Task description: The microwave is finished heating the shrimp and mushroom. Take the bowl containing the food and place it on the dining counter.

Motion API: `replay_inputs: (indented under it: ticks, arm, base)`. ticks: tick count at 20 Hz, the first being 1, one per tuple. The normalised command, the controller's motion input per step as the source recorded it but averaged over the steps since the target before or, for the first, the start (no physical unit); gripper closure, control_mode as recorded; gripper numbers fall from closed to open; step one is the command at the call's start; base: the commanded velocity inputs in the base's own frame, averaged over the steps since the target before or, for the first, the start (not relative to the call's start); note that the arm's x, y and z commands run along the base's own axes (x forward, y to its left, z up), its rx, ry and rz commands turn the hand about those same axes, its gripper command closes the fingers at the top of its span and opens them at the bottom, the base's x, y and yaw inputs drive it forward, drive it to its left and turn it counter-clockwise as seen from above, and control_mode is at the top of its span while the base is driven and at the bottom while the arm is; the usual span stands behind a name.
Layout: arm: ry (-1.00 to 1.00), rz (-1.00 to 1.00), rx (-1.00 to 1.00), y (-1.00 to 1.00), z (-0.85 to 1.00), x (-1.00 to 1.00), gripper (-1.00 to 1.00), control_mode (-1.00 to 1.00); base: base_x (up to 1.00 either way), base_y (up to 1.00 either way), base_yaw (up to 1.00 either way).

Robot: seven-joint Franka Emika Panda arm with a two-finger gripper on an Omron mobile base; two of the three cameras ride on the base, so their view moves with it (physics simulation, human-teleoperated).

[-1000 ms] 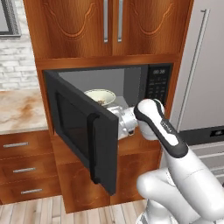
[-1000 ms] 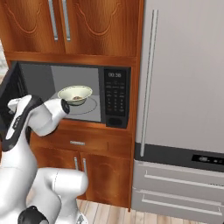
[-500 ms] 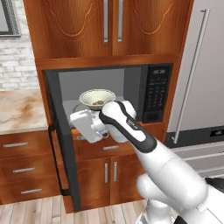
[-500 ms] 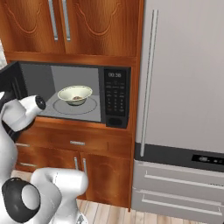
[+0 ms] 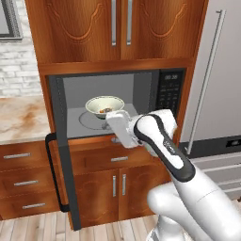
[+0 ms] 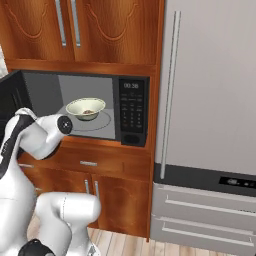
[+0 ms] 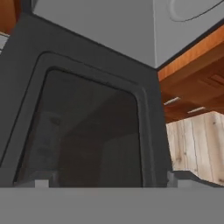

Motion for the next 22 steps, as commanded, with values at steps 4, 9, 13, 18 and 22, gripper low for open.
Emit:
replay_inputs:
  ticks: [4,9,13,18,22]
  arm:
    - [0.13,-0.45,0.0,-1.0,0.54,0.09,-1.0,-1.0]
    - [0.2,-0.16,-0.01,-1.0,0.2,0.91,-1.0,-1.0]
    - [0.28,-0.06,-0.01,-0.96,0.02,0.87,-1.0,-1.0]
    - [0.0,-0.01,0.0,-0.12,-0.14,0.27,-1.0,-1.0]
    - [0.05,-0.01,0.0,0.01,-0.35,0.85,-1.0,-1.0]
  base:
    - [0.0,0.0,0.0]
    - [0.0,0.0,0.0]
    - [0.0,0.0,0.0]
    - [0.0,0.0,0.0]
    - [0.0,0.0,0.0]
